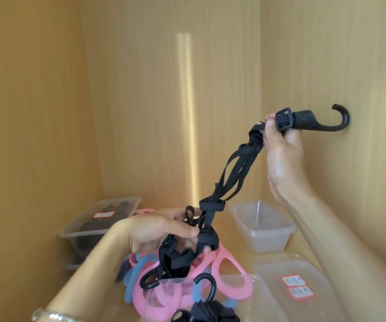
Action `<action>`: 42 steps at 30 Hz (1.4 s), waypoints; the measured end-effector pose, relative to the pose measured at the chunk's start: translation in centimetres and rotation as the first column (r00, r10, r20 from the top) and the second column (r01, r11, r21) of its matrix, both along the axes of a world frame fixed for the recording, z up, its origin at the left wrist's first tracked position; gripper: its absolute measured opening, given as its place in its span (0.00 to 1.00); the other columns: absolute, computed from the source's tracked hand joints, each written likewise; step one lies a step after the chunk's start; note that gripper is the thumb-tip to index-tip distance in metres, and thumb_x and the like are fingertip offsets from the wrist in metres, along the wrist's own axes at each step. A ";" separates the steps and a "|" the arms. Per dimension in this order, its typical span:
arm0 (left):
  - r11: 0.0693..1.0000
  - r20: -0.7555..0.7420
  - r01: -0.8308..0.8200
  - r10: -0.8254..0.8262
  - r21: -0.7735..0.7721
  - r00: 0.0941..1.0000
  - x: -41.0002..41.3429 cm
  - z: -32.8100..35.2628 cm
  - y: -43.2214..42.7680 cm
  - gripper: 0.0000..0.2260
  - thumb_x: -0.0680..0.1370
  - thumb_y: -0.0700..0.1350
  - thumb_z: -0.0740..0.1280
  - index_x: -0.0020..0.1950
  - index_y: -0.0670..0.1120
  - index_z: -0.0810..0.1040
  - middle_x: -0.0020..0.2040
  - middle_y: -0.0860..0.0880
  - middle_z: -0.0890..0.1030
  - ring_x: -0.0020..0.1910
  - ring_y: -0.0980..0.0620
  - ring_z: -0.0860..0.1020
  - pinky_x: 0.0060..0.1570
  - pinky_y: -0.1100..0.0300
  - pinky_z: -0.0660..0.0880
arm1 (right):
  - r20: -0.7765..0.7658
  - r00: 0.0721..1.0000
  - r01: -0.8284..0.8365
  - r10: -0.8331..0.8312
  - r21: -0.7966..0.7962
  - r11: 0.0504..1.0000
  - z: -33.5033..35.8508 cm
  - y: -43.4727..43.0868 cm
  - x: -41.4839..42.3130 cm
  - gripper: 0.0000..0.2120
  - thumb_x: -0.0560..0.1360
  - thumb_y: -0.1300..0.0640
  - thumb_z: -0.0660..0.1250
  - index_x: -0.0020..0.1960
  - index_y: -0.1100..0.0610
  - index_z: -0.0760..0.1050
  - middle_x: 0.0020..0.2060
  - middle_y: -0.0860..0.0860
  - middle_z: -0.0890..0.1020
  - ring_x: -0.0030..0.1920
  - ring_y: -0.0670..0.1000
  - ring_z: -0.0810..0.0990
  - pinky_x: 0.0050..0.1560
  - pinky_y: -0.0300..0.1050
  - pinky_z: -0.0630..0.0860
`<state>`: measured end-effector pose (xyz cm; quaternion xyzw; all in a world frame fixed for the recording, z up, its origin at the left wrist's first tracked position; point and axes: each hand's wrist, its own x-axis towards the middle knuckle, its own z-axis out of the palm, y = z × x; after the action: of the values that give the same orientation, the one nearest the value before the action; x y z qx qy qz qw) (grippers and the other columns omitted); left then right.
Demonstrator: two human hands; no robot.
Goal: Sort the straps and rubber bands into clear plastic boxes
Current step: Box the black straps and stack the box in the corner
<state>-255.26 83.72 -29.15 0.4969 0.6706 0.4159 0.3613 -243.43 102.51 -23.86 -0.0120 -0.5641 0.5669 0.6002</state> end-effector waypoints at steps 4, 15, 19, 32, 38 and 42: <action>0.893 0.366 -0.295 0.164 0.338 0.916 -0.7 -0.1 0.9 0.19 0.73 0.39 0.68 0.63 0.47 0.72 0.38 0.41 0.81 0.32 0.48 0.78 0.35 0.58 0.76 | 0.033 0.998 0.057 -0.058 0.023 0.998 0.0 0.0 0.1 0.08 0.82 0.51 0.58 0.44 0.48 0.68 0.42 0.45 0.74 0.40 0.40 0.74 0.43 0.31 0.73; 0.722 0.470 -0.543 0.335 0.428 0.817 -0.8 1.9 0.8 0.16 0.80 0.44 0.55 0.42 0.43 0.80 0.30 0.47 0.77 0.26 0.51 0.74 0.28 0.64 0.69 | 0.230 0.973 -0.011 -0.031 0.178 0.984 -0.8 -1.0 -0.7 0.05 0.82 0.53 0.58 0.48 0.49 0.70 0.43 0.42 0.75 0.42 0.34 0.74 0.39 0.19 0.66; 0.747 -0.278 -0.608 0.665 0.268 0.693 -0.8 0.6 1.7 0.13 0.80 0.45 0.62 0.63 0.43 0.75 0.43 0.48 0.81 0.38 0.51 0.77 0.40 0.60 0.70 | 0.211 0.977 -0.007 -0.033 0.187 0.982 -0.6 -1.4 -0.2 0.06 0.82 0.52 0.58 0.46 0.48 0.70 0.42 0.44 0.74 0.43 0.40 0.75 0.39 0.25 0.70; 0.877 -0.605 -0.438 0.460 0.197 0.650 1.1 -1.9 3.7 0.18 0.76 0.56 0.67 0.62 0.55 0.66 0.48 0.59 0.79 0.47 0.56 0.78 0.46 0.59 0.72 | 0.060 0.955 -0.294 0.289 0.095 0.951 0.1 -3.4 0.4 0.04 0.82 0.55 0.59 0.50 0.51 0.72 0.52 0.45 0.78 0.51 0.43 0.81 0.52 0.46 0.79; 0.814 -0.570 -0.510 0.567 0.277 0.595 0.8 -1.3 3.1 0.05 0.78 0.46 0.63 0.47 0.49 0.77 0.39 0.50 0.81 0.40 0.51 0.79 0.42 0.55 0.76 | -0.133 0.933 -0.338 0.336 0.006 0.941 0.7 -3.5 1.0 0.07 0.83 0.56 0.57 0.47 0.52 0.72 0.47 0.45 0.80 0.52 0.49 0.83 0.55 0.55 0.78; 0.770 -0.515 -0.534 0.634 0.349 0.577 0.7 -0.3 2.7 0.05 0.78 0.42 0.59 0.44 0.46 0.74 0.37 0.47 0.78 0.35 0.50 0.76 0.33 0.56 0.73 | -0.217 0.905 -0.378 0.365 -0.021 0.925 1.1 -3.1 1.5 0.07 0.83 0.56 0.57 0.48 0.53 0.72 0.53 0.49 0.78 0.54 0.52 0.83 0.56 0.57 0.78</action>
<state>-254.58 86.46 -29.47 0.3795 0.8405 0.3801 -0.0714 -241.93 99.41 -22.74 0.1366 -0.4716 0.6864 0.5365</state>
